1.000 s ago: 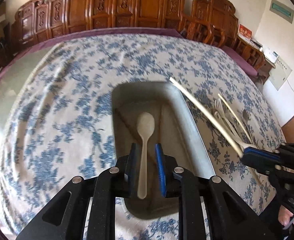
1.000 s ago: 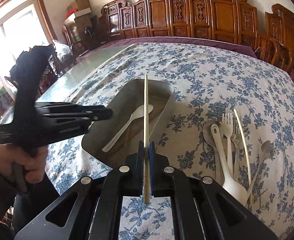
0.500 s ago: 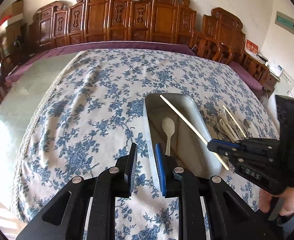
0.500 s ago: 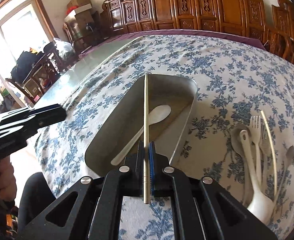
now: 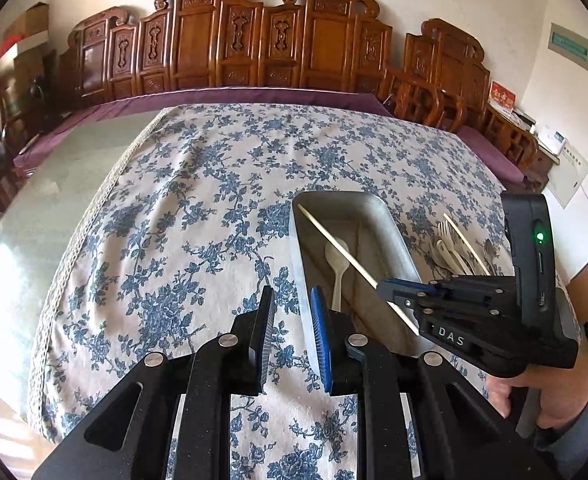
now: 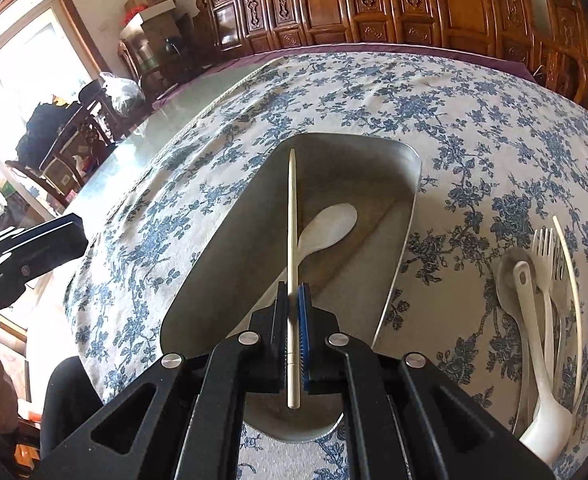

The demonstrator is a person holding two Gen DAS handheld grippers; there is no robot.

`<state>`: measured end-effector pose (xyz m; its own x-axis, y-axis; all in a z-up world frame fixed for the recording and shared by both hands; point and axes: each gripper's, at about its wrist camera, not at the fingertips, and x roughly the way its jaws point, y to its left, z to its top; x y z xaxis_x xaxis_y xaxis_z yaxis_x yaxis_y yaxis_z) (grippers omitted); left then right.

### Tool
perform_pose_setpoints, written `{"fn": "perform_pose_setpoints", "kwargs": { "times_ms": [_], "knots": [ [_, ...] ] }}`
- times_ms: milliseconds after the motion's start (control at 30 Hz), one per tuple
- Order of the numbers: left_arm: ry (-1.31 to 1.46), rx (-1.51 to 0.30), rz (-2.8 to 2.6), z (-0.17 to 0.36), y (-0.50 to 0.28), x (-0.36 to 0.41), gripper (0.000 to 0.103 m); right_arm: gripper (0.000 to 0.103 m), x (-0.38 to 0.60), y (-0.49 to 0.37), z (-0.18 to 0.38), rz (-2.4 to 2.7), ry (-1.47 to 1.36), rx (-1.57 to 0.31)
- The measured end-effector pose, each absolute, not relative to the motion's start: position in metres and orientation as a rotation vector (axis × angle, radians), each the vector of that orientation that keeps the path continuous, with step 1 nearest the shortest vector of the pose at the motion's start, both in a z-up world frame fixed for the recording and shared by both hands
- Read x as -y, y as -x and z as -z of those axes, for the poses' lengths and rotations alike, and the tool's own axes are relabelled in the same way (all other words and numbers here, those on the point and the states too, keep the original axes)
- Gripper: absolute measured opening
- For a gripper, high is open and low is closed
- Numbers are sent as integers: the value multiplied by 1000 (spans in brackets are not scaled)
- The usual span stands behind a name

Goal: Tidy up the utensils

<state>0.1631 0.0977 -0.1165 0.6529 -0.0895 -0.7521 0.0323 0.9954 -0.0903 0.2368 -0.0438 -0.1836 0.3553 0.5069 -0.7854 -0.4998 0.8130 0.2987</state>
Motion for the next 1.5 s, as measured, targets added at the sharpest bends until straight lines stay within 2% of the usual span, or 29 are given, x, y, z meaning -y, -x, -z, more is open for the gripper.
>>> {"fn": "perform_pose_setpoints", "kwargs": {
  "times_ms": [367, 867, 1133, 1267, 1467, 1500],
  "knots": [
    [65, -859, 75, 116, -159, -92, 17, 7, 57, -225, 167, -675, -2, -947],
    [42, -851, 144, 118, -162, -53, 18, 7, 164, -193, 134, -531, 12, -827],
    [18, -869, 185, 129, -169, -25, 18, 9, 209, -186, 146, -440, 56, -834],
    [7, -878, 210, 134, -170, -10, 18, 25, 227, -185, 163, -396, 62, -861],
    [-20, -893, 248, 141, -169, 15, 18, 27, 232, -187, 192, -374, 53, -924],
    [-22, -895, 251, 142, -169, 17, 18, 31, 231, -188, 195, -375, 54, -929]
  ]
}}
